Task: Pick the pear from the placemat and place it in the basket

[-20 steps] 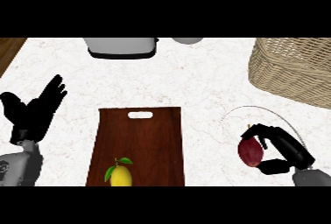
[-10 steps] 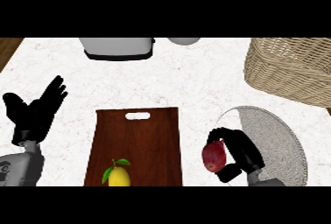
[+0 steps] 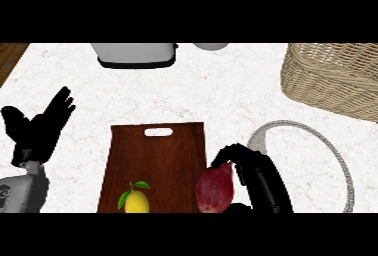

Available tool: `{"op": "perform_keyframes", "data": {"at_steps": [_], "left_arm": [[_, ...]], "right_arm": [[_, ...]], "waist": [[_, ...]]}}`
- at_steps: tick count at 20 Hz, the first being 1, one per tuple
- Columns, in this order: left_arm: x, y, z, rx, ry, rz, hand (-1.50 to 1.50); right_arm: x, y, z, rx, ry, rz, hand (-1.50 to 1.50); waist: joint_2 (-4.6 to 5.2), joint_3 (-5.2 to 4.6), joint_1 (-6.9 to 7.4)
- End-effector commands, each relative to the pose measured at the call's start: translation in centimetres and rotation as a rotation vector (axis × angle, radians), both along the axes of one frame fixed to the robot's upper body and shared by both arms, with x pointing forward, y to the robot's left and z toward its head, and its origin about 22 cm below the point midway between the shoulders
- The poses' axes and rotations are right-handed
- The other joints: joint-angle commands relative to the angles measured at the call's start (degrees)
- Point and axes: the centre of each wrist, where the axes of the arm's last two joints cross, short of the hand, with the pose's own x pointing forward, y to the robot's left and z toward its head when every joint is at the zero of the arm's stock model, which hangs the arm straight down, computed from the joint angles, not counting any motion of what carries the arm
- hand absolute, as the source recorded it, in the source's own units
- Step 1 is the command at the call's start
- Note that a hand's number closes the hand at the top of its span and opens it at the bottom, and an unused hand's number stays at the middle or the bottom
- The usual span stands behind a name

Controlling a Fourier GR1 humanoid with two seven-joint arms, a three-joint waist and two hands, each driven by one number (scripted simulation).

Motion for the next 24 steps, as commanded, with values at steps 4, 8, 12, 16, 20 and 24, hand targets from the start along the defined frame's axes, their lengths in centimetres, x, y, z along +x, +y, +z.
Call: {"op": "perform_keyframes", "data": {"at_steps": [4,8,12,16,20,24], "left_arm": [[0.8,-0.5,1.2,0.009,-0.019,-0.007,0.00],[1.1,-0.9,-1.4,0.009,-0.021,-0.029,0.00],[0.8,-1.3,0.4,-0.012,-0.010,-0.038,0.00],[1.4,-1.1,0.2,-0.005,-0.004,-0.038,0.00],[-0.1,0.0,0.6,0.018,-0.016,-0.019,0.00],[0.3,-0.6,0.4,-0.003,-0.008,-0.025,0.00]], "right_arm": [[-1.9,-0.4,9.5,0.018,-0.086,-0.222,1.50],[0.1,0.6,12.2,0.001,-0.133,-0.274,1.50],[3.0,-0.9,15.0,-0.015,-0.144,-0.342,1.50],[4.7,-0.4,17.5,-0.026,-0.161,-0.402,1.50],[7.2,-2.2,19.8,-0.011,-0.196,-0.473,1.50],[9.6,-5.5,19.2,-0.143,-0.198,-0.594,1.50]], "waist": [[0.30,0.07,0.60],[0.64,0.08,0.94],[0.60,0.14,1.27],[0.59,0.12,1.14],[0.54,0.14,1.34],[0.59,0.15,1.07]]}}
